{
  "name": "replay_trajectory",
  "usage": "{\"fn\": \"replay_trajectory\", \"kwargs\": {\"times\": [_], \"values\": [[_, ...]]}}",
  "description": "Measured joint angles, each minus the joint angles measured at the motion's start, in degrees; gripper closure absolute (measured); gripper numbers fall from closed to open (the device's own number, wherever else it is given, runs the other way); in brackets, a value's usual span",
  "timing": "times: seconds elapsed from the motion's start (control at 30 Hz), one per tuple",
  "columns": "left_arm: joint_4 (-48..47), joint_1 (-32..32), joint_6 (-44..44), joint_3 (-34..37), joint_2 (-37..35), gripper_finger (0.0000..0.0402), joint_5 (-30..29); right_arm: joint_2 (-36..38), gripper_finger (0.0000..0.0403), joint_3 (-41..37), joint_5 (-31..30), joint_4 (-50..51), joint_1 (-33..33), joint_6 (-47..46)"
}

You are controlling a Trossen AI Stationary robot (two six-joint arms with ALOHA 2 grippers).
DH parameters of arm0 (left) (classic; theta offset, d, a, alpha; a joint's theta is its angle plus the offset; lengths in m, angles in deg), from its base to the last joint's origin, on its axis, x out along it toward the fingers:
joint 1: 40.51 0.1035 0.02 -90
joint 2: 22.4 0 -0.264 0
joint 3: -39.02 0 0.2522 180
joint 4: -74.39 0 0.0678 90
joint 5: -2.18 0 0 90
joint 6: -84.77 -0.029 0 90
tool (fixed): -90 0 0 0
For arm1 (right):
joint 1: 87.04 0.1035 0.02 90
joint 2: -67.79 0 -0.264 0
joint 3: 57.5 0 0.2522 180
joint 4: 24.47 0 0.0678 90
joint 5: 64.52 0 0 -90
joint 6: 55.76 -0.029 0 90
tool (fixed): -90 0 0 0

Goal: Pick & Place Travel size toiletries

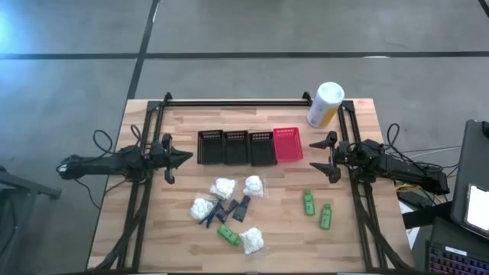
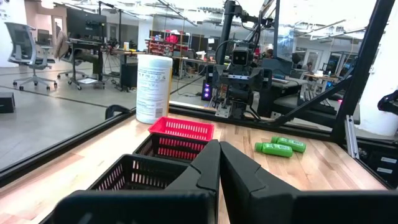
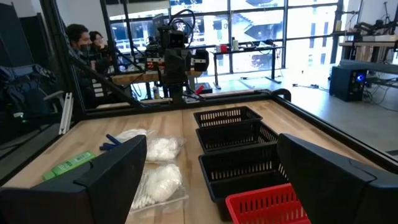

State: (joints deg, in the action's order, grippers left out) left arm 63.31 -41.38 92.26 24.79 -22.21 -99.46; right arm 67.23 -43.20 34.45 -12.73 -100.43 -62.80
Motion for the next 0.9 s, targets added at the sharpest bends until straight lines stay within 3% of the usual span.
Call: {"fn": "replay_trajectory", "kwargs": {"times": [0.4, 0.47, 0.73, 0.9], "values": [[0.0, 0.0, 0.0, 0.0, 0.0, 0.039, 0.0, 0.0, 0.0074, 0.0, -3.4, 0.1, 0.0, -0.9], [0.0, 0.0, 0.0, 0.0, 0.0, 0.039, 0.0, 0.0, 0.0081, 0.0, -3.0, 0.1, 0.0, -8.2], [0.0, 0.0, 0.0, 0.0, 0.0, 0.039, 0.0, 0.0, 0.0101, 0.0, -2.7, 0.1, 0.1, -52.9], [0.0, 0.0, 0.0, 0.0, 0.0, 0.039, 0.0, 0.0, 0.0113, 0.0, -0.7, 0.2, 0.2, -60.2]]}}
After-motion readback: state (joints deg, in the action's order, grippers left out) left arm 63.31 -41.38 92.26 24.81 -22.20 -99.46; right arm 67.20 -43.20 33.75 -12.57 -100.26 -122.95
